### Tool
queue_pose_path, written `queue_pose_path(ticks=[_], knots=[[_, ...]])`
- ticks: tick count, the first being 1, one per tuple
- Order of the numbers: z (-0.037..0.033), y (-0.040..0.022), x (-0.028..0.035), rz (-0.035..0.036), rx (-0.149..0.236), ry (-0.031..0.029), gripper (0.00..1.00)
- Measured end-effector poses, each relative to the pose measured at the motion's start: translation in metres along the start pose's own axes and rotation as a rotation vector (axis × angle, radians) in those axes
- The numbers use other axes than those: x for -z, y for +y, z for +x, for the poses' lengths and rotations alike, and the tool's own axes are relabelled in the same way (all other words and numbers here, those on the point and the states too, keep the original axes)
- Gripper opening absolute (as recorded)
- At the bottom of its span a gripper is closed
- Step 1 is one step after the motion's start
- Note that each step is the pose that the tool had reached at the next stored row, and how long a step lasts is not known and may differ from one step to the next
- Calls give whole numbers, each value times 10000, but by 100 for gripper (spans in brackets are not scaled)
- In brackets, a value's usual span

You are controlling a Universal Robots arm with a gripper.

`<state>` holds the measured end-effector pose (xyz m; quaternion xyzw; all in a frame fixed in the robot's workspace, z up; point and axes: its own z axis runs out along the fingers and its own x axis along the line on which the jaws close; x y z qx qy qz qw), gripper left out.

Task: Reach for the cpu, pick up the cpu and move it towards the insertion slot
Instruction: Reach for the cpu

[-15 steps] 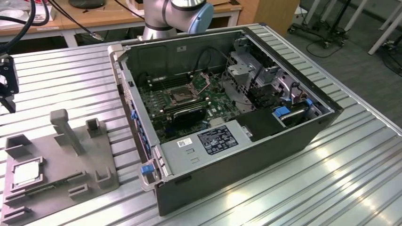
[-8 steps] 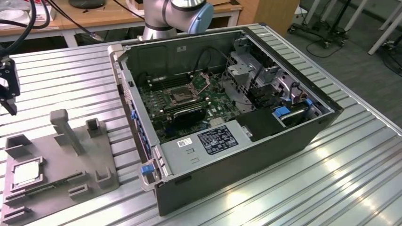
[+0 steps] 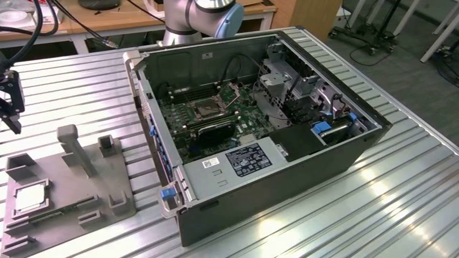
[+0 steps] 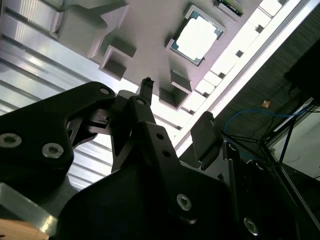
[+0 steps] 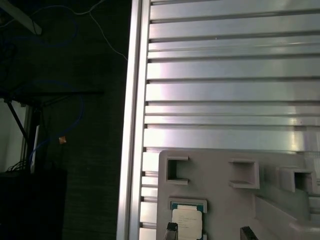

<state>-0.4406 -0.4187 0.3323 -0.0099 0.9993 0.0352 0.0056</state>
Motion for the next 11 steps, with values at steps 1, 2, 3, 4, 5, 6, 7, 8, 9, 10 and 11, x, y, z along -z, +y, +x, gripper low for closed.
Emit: queue_pose_path(ticks=[1,2,3,4,5,6,7,8,9,10,11], knots=[[0,0,-2,-1,0,-1,58],[0,-2,-5,-1,0,-2,58],[0,-3,-8,-2,0,-2,58],[0,-3,-8,-2,1,-2,58],[0,-3,-10,-2,0,-3,58],[0,-3,-12,-2,1,-3,58],[0,-3,-15,-2,0,-3,58],[0,-4,-17,-2,1,-3,58],[0,-4,-21,-2,0,-4,58],[0,-4,-26,-2,1,-4,58],[0,-4,-29,-2,1,-3,58]])
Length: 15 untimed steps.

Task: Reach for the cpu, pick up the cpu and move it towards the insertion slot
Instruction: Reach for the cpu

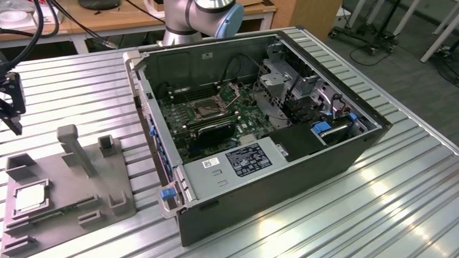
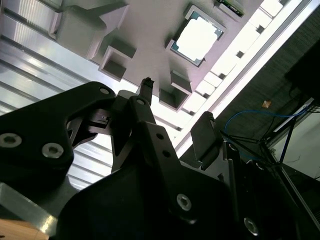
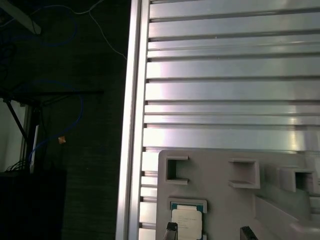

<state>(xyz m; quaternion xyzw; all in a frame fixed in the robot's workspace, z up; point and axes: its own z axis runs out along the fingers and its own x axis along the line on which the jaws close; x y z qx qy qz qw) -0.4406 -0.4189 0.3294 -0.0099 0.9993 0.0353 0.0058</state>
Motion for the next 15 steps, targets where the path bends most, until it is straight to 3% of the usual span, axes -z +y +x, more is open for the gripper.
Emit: queue_pose_path(ticks=[5,6,13,14,15], knots=[[0,-1,-19,1,0,1,59],[0,-2,-23,1,0,1,65],[1,-3,-47,0,0,1,66],[1,-4,-51,1,0,0,73],[1,-4,-53,1,0,1,73]])
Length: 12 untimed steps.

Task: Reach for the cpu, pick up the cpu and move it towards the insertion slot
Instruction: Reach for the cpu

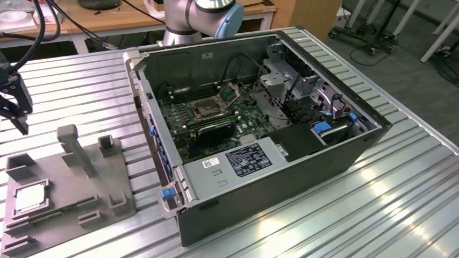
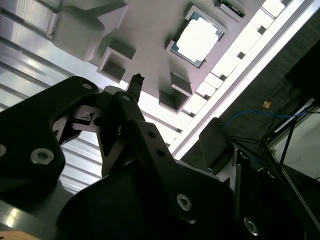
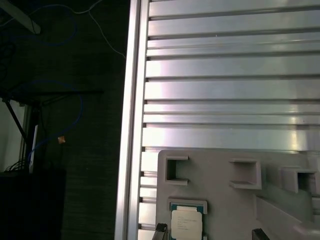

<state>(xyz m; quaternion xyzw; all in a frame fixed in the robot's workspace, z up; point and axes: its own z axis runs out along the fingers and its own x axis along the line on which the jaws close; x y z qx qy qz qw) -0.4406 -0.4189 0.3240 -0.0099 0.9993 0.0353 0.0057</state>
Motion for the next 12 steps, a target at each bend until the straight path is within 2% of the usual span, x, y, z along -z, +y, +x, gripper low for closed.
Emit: queue_pose_path(ticks=[12], knots=[[0,-1,-10,0,0,-1,73]])
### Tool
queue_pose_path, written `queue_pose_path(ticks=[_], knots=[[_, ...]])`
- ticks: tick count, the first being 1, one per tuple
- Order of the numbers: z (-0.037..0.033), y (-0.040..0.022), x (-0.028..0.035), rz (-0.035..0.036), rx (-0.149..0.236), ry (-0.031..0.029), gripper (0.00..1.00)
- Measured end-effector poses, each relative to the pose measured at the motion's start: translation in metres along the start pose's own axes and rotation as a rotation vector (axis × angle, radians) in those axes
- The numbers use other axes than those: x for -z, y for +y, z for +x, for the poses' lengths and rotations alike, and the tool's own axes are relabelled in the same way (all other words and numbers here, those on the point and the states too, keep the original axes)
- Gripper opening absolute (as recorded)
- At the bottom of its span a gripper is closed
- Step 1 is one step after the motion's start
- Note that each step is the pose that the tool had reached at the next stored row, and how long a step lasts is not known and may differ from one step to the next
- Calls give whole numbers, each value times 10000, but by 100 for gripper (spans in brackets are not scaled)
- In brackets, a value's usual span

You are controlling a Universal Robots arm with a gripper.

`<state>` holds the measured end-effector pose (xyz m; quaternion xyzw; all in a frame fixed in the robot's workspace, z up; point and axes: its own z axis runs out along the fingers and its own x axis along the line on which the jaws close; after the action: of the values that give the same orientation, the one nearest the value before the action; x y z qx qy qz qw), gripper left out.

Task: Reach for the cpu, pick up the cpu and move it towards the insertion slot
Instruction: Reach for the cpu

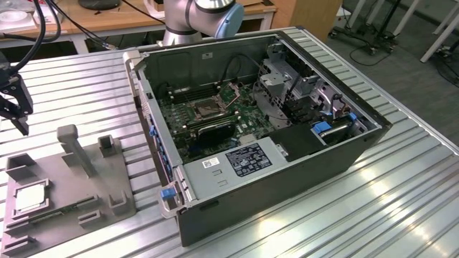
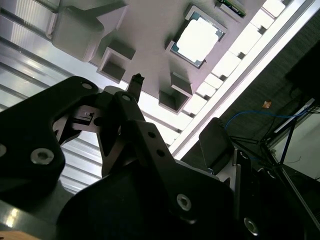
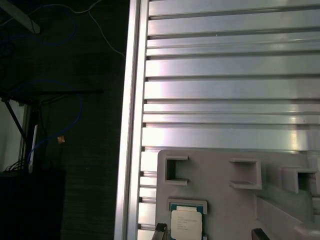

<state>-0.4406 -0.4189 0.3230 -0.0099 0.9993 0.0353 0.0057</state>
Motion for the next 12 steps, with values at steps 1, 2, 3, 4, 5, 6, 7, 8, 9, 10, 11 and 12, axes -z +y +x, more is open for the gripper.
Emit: queue_pose_path(ticks=[1,2,3,4,5,6,7,8,9,10,11,12], knots=[[0,0,0,0,0,0,73],[0,0,-2,0,0,0,73],[0,0,-4,0,0,0,73],[0,0,-5,0,0,0,73],[0,0,-5,0,0,0,73],[0,0,-5,0,0,0,73],[0,0,-5,0,0,0,73],[0,0,-5,0,0,0,73],[0,-1,-5,0,0,0,73],[0,0,-5,0,0,0,73],[0,0,-6,0,0,0,73],[0,-1,-7,-1,0,0,73]])
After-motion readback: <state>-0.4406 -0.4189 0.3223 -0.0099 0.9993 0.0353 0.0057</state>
